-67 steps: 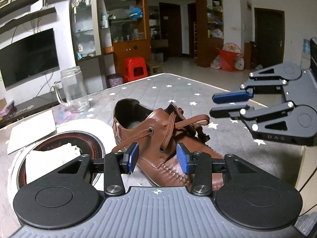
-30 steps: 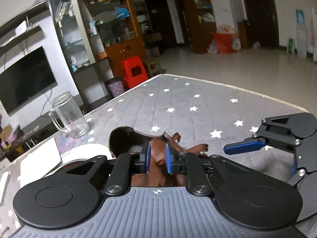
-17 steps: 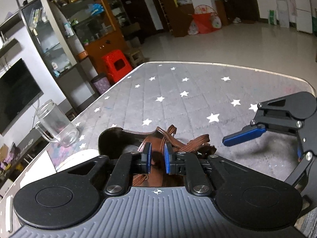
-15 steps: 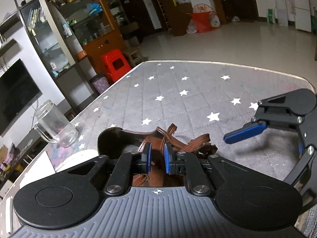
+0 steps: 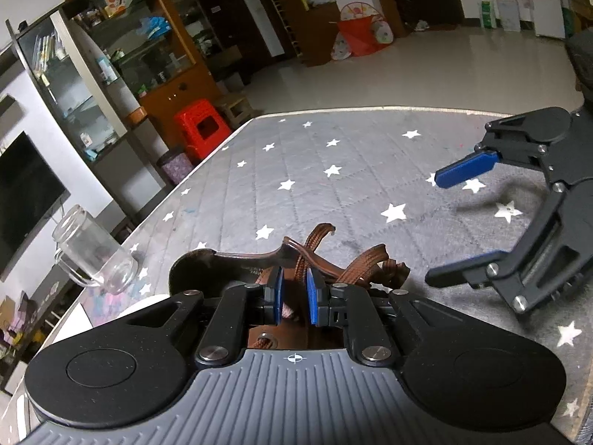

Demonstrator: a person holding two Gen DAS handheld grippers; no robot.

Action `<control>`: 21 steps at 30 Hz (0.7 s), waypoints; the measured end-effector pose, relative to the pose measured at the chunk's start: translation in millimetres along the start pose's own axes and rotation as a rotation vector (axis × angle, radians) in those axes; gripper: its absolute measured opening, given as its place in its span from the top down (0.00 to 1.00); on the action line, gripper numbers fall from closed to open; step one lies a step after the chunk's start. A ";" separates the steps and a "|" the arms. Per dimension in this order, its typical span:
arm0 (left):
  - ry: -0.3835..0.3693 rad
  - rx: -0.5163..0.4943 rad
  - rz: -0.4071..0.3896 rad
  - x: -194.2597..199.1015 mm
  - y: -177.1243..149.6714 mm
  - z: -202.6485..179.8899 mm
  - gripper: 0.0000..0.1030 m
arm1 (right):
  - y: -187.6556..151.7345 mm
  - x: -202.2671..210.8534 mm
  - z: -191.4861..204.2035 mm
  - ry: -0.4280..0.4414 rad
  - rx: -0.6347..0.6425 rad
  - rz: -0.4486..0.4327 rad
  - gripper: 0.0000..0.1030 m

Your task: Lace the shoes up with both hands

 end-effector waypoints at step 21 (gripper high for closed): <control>0.012 0.080 -0.049 2.4 -1.7 2.0 0.95 | -2.4 -16.6 -9.4 -0.060 0.030 0.029 0.00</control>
Point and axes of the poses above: each gripper's, at about its wrist camera, not at the fingertips, and x roughly against the way its jaws point, z to its left, y to its top, the point moved 4 cm from there along -x, roughly the way its jaws point, and after that the axes turned 12 degrees about z, right-handed, at the moved point
